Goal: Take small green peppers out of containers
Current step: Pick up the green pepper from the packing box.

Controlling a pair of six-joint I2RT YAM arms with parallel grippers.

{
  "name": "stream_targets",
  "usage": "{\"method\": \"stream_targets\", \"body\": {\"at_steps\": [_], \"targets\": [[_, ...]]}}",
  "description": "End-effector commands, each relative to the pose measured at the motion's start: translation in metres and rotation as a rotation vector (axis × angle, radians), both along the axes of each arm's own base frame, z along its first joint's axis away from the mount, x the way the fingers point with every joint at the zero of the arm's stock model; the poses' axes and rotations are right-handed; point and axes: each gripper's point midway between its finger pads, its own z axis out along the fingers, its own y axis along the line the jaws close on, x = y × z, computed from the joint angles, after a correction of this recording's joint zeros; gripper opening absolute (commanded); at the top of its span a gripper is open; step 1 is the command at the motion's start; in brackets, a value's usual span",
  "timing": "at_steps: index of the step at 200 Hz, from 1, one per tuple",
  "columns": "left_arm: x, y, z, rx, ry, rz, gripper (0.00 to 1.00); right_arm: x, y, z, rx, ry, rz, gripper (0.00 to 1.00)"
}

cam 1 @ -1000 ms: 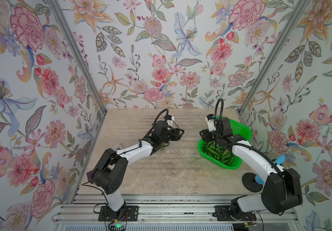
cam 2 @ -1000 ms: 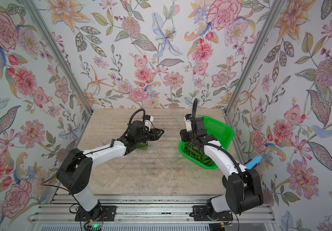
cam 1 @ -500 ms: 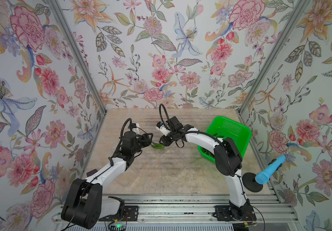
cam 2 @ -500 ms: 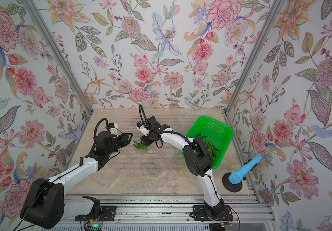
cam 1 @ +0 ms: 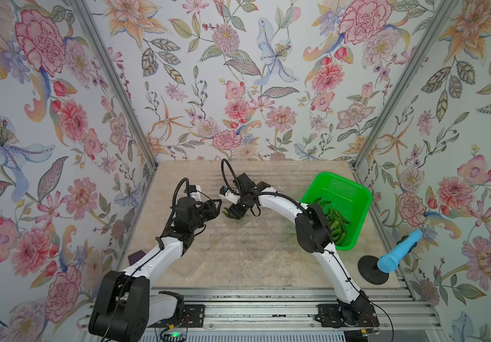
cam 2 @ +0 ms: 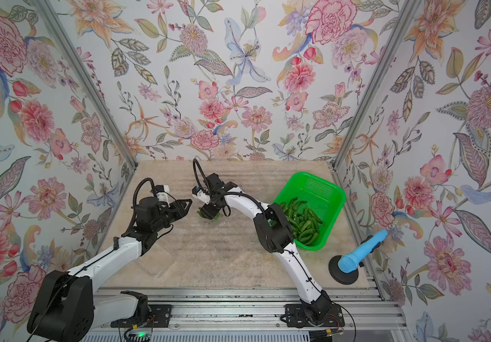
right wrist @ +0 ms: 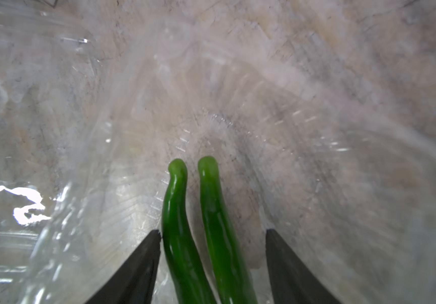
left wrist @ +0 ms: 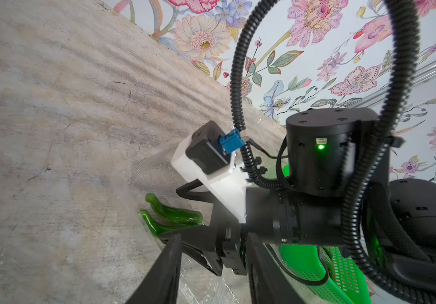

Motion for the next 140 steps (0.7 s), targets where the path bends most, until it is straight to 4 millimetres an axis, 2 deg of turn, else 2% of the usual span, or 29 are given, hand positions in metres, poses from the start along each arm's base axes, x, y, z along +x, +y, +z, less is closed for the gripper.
{"method": "stream_targets", "body": {"at_steps": [1,31,47,104,116,130,140], "targets": [[0.000,0.004,0.008,-0.011,-0.034,-0.002,0.44,-0.011,0.004,-0.003,-0.021,0.011,0.076,0.68],[0.002,0.003,0.006,-0.019,-0.030,-0.007,0.44,-0.015,0.003,-0.008,-0.029,0.029,0.079,0.68],[0.003,0.002,0.003,-0.021,-0.025,-0.010,0.44,-0.011,0.000,-0.014,-0.059,0.013,0.056,0.66],[0.005,0.000,0.009,-0.032,-0.039,-0.021,0.43,-0.009,0.000,-0.032,-0.084,0.033,0.033,0.61],[0.005,-0.001,0.010,-0.032,-0.042,-0.023,0.43,-0.009,0.000,-0.033,-0.086,0.036,0.027,0.55],[0.005,-0.001,0.009,-0.030,-0.041,-0.024,0.43,-0.009,0.001,-0.033,-0.086,0.036,0.020,0.40],[0.005,0.000,0.009,-0.029,-0.041,-0.023,0.43,-0.008,0.001,-0.033,-0.085,0.036,0.018,0.33]]}}
